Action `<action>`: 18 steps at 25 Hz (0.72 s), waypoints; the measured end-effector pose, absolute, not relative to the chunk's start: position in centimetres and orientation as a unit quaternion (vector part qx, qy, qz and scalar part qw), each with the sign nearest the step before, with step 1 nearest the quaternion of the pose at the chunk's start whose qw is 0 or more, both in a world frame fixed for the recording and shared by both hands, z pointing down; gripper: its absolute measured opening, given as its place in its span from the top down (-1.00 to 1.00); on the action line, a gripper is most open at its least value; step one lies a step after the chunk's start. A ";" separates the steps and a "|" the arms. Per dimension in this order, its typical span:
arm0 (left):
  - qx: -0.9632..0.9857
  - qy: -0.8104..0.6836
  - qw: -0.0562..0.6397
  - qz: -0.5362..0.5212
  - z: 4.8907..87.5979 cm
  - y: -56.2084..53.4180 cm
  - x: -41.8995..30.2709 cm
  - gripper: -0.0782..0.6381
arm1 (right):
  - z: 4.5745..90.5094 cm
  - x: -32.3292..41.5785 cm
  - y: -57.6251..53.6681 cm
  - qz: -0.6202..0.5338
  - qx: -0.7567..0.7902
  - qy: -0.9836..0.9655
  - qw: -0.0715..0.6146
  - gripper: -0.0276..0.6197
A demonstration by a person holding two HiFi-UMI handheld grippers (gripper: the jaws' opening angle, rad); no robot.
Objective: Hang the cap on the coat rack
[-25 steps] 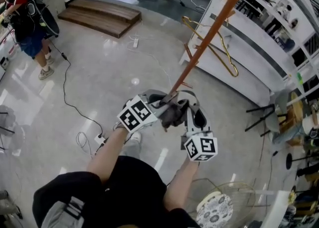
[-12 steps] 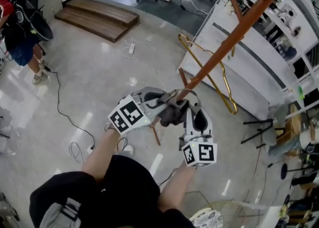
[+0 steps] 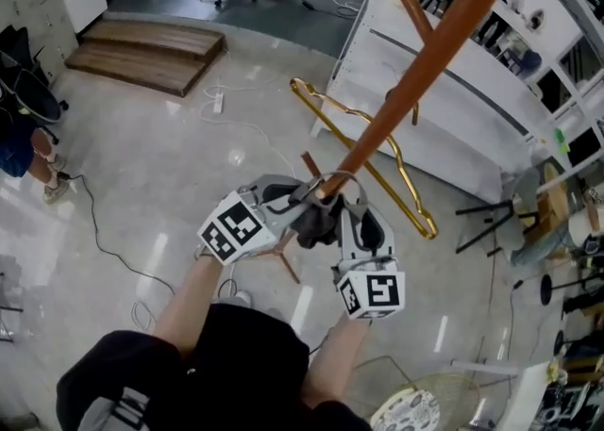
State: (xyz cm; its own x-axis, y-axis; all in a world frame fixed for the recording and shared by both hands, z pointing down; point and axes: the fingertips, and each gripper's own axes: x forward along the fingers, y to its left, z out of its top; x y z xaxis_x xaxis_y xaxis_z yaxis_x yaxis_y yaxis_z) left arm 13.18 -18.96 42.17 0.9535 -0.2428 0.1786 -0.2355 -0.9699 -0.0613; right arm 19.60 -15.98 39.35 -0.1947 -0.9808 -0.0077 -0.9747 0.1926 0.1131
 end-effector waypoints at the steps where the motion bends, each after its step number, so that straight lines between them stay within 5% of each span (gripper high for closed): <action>1: -0.988 0.120 0.014 -0.096 42.5 -18.9 13.6 0.60 | 39.6 20.1 -16.0 -0.042 0.636 -0.769 0.039 0.64; 18: -0.979 0.156 -0.047 -0.126 46.5 -18.5 16.9 0.59 | 46.2 22.5 -16.6 0.035 0.625 -0.773 0.108 0.68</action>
